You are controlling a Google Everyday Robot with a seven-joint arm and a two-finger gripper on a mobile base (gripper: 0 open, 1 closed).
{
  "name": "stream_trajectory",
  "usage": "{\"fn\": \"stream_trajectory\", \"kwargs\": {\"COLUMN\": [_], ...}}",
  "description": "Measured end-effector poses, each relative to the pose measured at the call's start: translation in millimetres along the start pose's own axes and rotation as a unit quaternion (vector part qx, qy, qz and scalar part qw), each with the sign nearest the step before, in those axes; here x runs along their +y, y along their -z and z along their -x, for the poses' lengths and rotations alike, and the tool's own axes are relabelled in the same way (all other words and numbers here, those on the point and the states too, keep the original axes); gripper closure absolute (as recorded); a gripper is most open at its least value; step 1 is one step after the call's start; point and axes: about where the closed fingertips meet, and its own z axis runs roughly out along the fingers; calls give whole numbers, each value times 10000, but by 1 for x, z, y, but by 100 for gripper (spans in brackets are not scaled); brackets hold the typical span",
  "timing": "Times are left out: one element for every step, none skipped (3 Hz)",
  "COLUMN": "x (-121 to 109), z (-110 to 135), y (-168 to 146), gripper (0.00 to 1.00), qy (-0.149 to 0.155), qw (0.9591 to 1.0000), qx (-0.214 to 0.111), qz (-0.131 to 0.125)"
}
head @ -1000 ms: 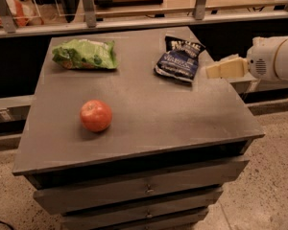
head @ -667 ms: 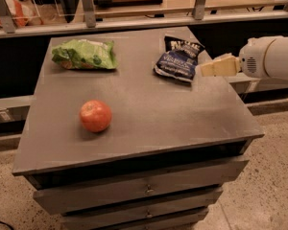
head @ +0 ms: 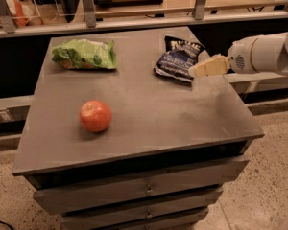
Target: Move blue chip bag near apple
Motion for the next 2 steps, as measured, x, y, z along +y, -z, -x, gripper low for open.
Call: {"fn": "stream_trajectory", "kwargs": {"x": [1, 0], "z": [-4, -6], "y": [-21, -38], "gripper": [0, 0], "qy": [494, 801], "qw": [9981, 9947], "qx": [235, 331], "qz": [290, 549]}}
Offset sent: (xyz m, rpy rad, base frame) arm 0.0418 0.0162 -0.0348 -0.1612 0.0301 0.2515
